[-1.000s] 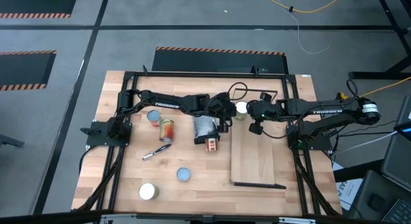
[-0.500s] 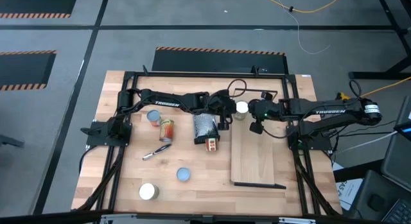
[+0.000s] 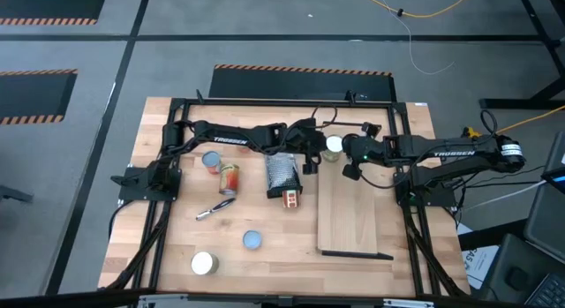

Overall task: Pick and place cans onto a shelf
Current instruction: Put the canned pears on the shelf, then put the canned pineapple on the shelf

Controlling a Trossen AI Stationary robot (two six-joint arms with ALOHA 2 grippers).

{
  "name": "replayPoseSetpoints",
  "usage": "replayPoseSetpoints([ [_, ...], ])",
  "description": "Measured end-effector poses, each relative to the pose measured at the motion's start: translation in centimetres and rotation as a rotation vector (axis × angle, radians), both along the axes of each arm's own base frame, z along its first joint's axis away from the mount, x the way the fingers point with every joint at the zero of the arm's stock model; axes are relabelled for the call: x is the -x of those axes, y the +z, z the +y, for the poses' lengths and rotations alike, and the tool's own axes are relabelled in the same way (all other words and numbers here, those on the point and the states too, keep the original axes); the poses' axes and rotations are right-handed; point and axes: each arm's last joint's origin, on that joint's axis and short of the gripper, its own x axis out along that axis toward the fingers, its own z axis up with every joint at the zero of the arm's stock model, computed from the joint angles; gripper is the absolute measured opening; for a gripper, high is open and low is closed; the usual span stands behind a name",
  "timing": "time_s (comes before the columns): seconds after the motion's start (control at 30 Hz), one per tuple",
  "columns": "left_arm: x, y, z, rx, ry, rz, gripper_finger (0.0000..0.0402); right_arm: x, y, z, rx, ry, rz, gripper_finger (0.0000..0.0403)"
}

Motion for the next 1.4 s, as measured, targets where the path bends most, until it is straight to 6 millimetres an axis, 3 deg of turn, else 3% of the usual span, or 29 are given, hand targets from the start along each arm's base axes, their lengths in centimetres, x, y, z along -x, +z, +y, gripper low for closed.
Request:
replayPoseSetpoints([
  [0.27, 0.1, 0.3, -0.6, -0.002, -0.011, 0.008, 0.0002, 0.3, 0.7, 0.0, 0.002, 0.003, -0.008, 0.0012],
  [0.53, 1.7, 4.3, -1.9, -0.021, -0.015, -0.039, 0.0005, 0.7, 3.6, 0.4, -0.061, 0.104, -0.097, 0.0012],
  [0.67, 4.2, 7.6, -2.8, -0.040, 0.007, -0.004, 0.0001, 0.7, 4.2, 0.7, -0.135, 0.182, -0.130, 0.0012],
  [0.93, 12.6, 12.5, -6.0, 0.088, 0.034, 0.235, 0.0002, 0.6, 4.1, 0.8, -0.178, 0.217, -0.129, 0.0012],
  [1.07, 16.2, 13.3, -7.7, 0.204, 0.111, 0.366, 0.0004, 0.5, 4.1, 0.8, -0.178, 0.217, -0.127, 0.0012],
  [1.2, 18.2, 13.2, -9.6, 0.302, 0.193, 0.466, 0.0011, 0.5, 4.1, 0.8, -0.182, 0.214, -0.127, 0.0012],
  [1.4, 18.7, 13.1, -12.0, 0.348, 0.255, 0.467, 0.0027, 0.4, 4.1, 0.8, -0.180, 0.216, -0.133, 0.0014],
])
